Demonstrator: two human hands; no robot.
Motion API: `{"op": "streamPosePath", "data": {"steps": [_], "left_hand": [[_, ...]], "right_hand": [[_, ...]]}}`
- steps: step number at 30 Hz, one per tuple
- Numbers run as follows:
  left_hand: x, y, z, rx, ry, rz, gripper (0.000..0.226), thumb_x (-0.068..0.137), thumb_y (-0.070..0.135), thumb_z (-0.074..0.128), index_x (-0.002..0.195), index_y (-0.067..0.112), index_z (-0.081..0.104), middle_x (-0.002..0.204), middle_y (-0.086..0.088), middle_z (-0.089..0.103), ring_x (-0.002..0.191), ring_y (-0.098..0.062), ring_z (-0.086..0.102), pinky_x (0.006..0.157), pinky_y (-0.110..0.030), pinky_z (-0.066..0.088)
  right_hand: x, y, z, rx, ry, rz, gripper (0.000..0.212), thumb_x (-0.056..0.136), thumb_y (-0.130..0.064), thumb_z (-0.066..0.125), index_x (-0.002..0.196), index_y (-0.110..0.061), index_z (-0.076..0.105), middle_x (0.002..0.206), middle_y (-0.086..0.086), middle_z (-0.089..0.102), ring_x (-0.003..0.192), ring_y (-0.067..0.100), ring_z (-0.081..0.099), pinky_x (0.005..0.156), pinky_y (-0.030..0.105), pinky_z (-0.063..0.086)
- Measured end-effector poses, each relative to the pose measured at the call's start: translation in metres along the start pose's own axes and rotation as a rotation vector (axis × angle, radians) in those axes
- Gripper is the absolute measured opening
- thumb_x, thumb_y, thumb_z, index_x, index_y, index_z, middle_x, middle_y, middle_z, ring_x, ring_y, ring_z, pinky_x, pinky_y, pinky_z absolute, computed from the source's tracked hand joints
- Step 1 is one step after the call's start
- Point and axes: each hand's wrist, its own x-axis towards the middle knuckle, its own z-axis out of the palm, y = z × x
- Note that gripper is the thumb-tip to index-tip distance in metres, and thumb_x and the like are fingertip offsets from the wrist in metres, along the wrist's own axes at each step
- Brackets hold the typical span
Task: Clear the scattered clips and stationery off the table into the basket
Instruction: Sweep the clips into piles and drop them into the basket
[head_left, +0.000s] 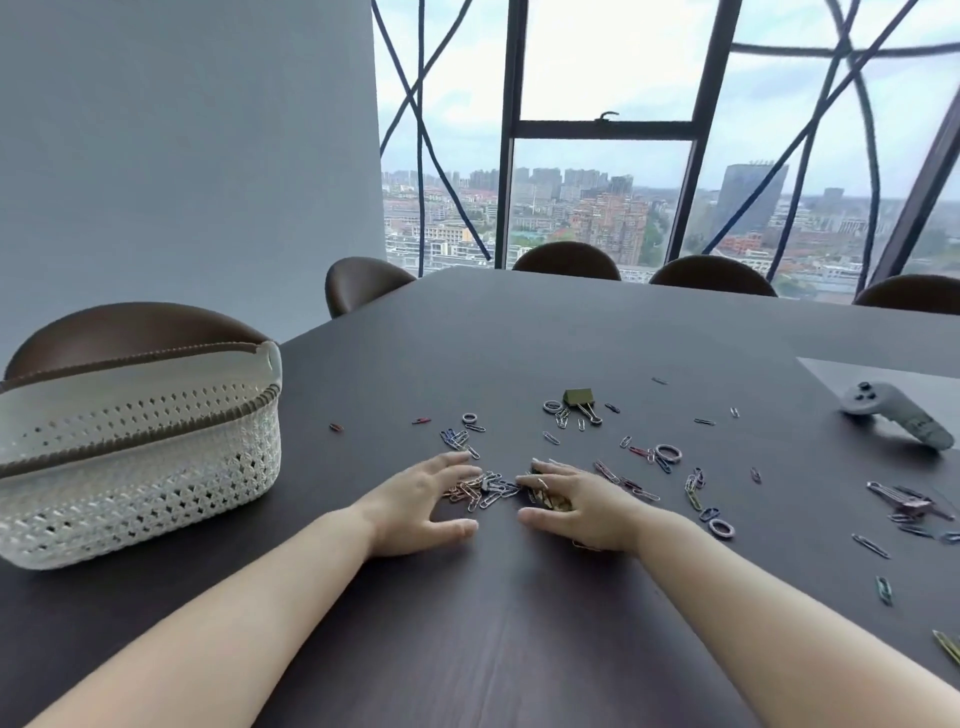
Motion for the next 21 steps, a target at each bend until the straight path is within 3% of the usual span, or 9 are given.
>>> {"op": "streamPosePath", "data": {"steps": [2, 4, 8, 10, 12, 14, 16, 21], "left_hand": [[0.005, 0.001, -0.002, -0.034, 0.079, -0.022, 0.075, 0.075, 0.062, 0.048, 0.14, 0.029, 0.032, 0.153, 0.01, 0.02, 0.142, -0.008, 0.017, 0.113, -0.022, 0.013], [0.017, -0.001, -0.006, 0.036, 0.143, -0.107, 0.087, 0.067, 0.072, 0.03, 0.142, 0.028, 0.027, 0.154, 0.007, 0.018, 0.143, -0.011, 0.01, 0.116, -0.032, 0.008], [0.046, -0.037, -0.025, 0.264, 0.219, -0.583, 0.076, 0.087, 0.067, 0.026, 0.148, 0.025, 0.009, 0.158, -0.002, -0.006, 0.144, -0.027, -0.014, 0.113, -0.055, -0.002], [0.054, -0.06, -0.032, 0.23, 0.178, -0.806, 0.081, 0.085, 0.071, 0.021, 0.149, 0.024, 0.004, 0.158, -0.006, -0.009, 0.143, -0.036, -0.014, 0.113, -0.058, 0.001], [0.062, -0.075, -0.031, 0.178, 0.102, -0.908, 0.086, 0.081, 0.076, 0.018, 0.149, 0.025, 0.003, 0.157, -0.009, -0.008, 0.142, -0.04, -0.01, 0.114, -0.057, 0.002], [0.072, -0.082, -0.025, 0.195, 0.045, -0.878, 0.088, 0.08, 0.077, 0.018, 0.149, 0.023, 0.005, 0.158, -0.011, -0.003, 0.143, -0.039, -0.005, 0.116, -0.052, 0.003], [0.083, -0.084, -0.022, 0.217, 0.043, -0.76, 0.086, 0.083, 0.073, 0.022, 0.149, 0.019, 0.009, 0.157, -0.014, 0.002, 0.145, -0.032, -0.001, 0.117, -0.046, 0.005], [0.097, -0.078, -0.022, 0.176, 0.003, -0.504, 0.072, 0.091, 0.057, 0.033, 0.149, 0.019, 0.012, 0.158, -0.008, 0.002, 0.146, -0.017, -0.001, 0.118, -0.037, 0.003]], "right_hand": [[-0.003, 0.003, -0.011, 0.193, -0.001, 0.006, 0.052, 0.082, -0.055, 0.057, 0.131, -0.041, 0.046, 0.15, -0.01, 0.034, 0.138, 0.006, 0.029, 0.116, 0.028, 0.021], [0.001, 0.004, -0.023, 0.35, 0.039, -0.027, 0.042, 0.088, -0.048, 0.051, 0.128, -0.035, 0.052, 0.144, -0.009, 0.043, 0.131, 0.005, 0.038, 0.11, 0.024, 0.027], [0.037, 0.03, -0.048, 0.31, 0.35, 0.084, 0.04, 0.096, -0.041, 0.039, 0.122, -0.019, 0.06, 0.131, -0.003, 0.057, 0.117, 0.012, 0.051, 0.094, 0.022, 0.035], [0.065, 0.053, -0.054, 0.158, 0.401, 0.167, 0.04, 0.096, -0.037, 0.042, 0.129, -0.018, 0.053, 0.138, 0.002, 0.052, 0.129, 0.019, 0.043, 0.105, 0.028, 0.032], [0.092, 0.072, -0.054, 0.012, 0.324, 0.263, 0.053, 0.094, -0.045, 0.042, 0.141, -0.022, 0.035, 0.153, 0.004, 0.03, 0.142, 0.022, 0.022, 0.117, 0.037, 0.019], [0.112, 0.08, -0.05, -0.062, 0.255, 0.343, 0.068, 0.089, -0.057, 0.039, 0.147, -0.028, 0.018, 0.158, 0.001, 0.009, 0.146, 0.023, 0.003, 0.118, 0.046, 0.008], [0.128, 0.084, -0.045, -0.076, 0.216, 0.364, 0.074, 0.086, -0.064, 0.037, 0.148, -0.032, 0.01, 0.159, -0.001, -0.001, 0.147, 0.022, -0.004, 0.116, 0.049, 0.003], [0.143, 0.085, -0.039, -0.135, 0.125, 0.246, 0.068, 0.09, -0.059, 0.034, 0.147, -0.036, 0.007, 0.158, -0.004, -0.009, 0.147, 0.016, 0.004, 0.119, 0.043, 0.001]]}}
